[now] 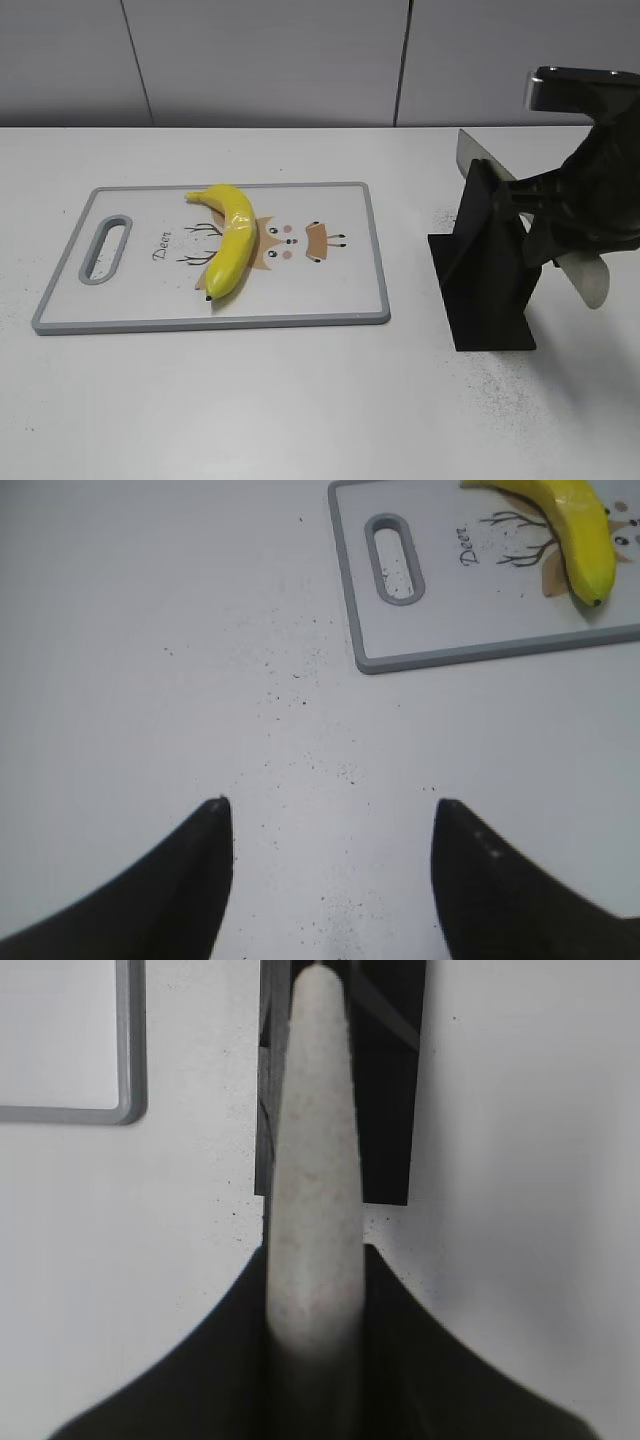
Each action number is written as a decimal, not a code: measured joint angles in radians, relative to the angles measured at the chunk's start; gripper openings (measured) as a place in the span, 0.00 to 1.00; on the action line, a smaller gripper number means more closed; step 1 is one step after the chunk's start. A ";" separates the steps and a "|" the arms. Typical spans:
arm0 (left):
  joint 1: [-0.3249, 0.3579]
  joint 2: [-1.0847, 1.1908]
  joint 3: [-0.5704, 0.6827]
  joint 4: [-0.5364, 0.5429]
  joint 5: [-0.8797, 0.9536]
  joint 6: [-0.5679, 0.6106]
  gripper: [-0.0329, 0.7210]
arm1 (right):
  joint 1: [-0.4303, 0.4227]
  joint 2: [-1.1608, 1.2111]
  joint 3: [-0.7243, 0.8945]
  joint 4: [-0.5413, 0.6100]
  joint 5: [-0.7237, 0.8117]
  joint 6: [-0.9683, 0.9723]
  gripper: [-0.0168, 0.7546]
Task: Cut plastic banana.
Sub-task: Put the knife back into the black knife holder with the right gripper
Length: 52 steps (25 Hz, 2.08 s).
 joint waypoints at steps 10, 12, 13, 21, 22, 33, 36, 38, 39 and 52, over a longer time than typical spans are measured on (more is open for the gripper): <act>0.000 -0.138 0.001 0.020 0.000 -0.019 0.82 | 0.000 0.047 0.009 0.043 -0.035 0.027 0.23; 0.000 -0.138 0.001 0.021 0.000 -0.021 0.82 | 0.000 0.048 0.008 0.052 -0.035 0.027 0.27; 0.000 -0.138 0.001 0.021 0.000 -0.022 0.82 | 0.000 0.049 0.008 0.053 -0.035 0.027 0.34; 0.000 -0.138 0.001 0.023 0.000 -0.023 0.82 | 0.000 -0.025 0.010 0.068 -0.002 -0.014 0.80; 0.000 -0.138 0.001 0.023 0.000 -0.023 0.82 | 0.000 -0.054 0.010 0.068 0.012 -0.023 0.81; 0.000 -0.138 0.001 0.023 0.000 -0.023 0.82 | 0.001 -0.467 0.077 0.068 0.118 -0.292 0.80; 0.000 -0.138 0.001 0.023 0.000 -0.023 0.82 | 0.001 -0.593 0.149 0.068 0.119 -0.362 0.79; 0.000 -0.138 0.001 0.024 0.000 -0.023 0.82 | 0.001 -0.678 0.206 0.068 0.122 -0.393 0.79; 0.000 -0.138 0.001 0.024 0.000 -0.023 0.82 | 0.001 -0.721 0.236 0.068 0.126 -0.398 0.79; 0.000 -0.138 0.001 0.024 0.000 -0.023 0.82 | 0.001 -1.204 0.456 -0.010 0.227 -0.412 0.77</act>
